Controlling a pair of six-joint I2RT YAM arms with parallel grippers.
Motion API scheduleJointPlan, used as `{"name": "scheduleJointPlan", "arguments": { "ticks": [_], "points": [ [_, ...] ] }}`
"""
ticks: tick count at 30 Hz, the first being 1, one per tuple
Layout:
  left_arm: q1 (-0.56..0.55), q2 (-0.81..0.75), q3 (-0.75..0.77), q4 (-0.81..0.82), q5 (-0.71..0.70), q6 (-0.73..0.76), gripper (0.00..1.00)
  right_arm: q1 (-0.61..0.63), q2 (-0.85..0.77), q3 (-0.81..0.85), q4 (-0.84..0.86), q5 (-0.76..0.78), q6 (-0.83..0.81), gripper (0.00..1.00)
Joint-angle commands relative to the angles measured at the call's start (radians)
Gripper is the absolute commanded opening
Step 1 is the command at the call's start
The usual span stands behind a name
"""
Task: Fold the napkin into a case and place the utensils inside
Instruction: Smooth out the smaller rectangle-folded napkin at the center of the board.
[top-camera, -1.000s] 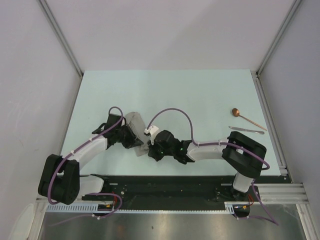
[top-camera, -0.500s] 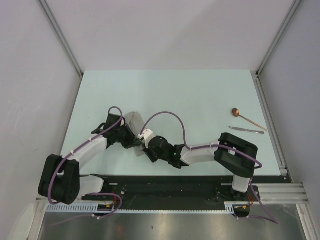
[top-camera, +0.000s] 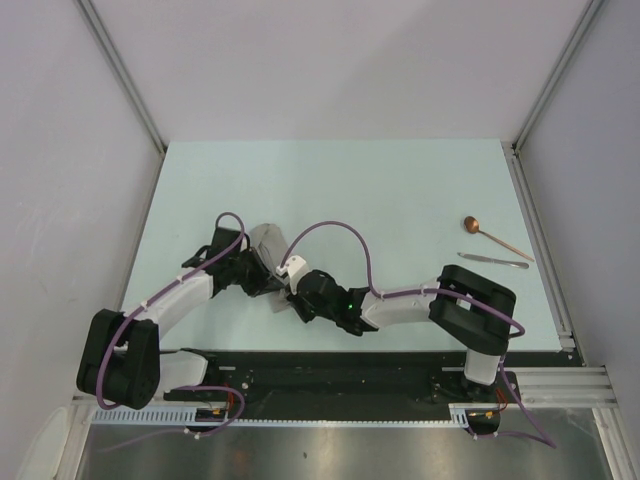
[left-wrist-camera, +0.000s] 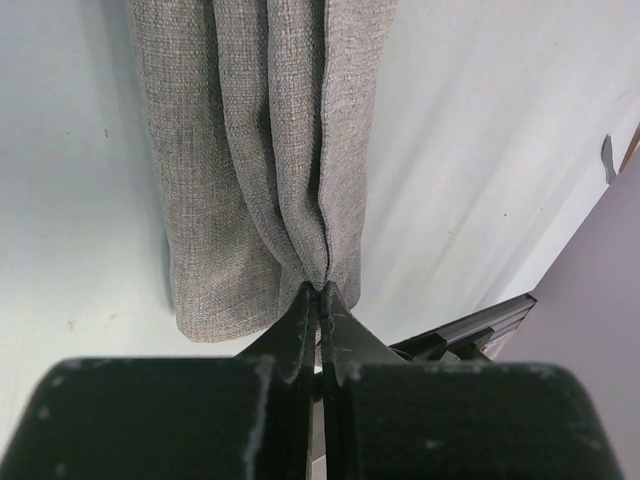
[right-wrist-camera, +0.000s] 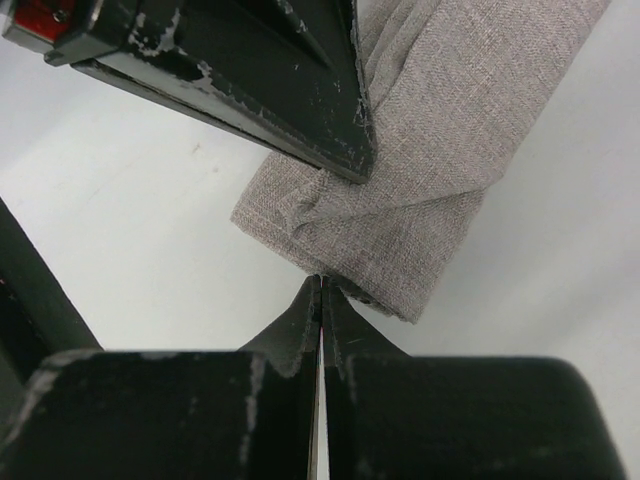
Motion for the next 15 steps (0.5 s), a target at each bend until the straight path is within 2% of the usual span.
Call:
{"name": "scheduleJointPlan", "arguments": {
  "ticks": [1, 15],
  "points": [
    [0.013, -0.018, 0.043, 0.002, -0.003, 0.026, 0.0, 0.009, -0.057, 0.018, 0.046, -0.002, -0.01, 0.0],
    [0.016, -0.029, 0.037, -0.001, -0.006, 0.027, 0.0, -0.011, -0.037, 0.027, 0.061, -0.022, 0.003, 0.0]
  ]
}}
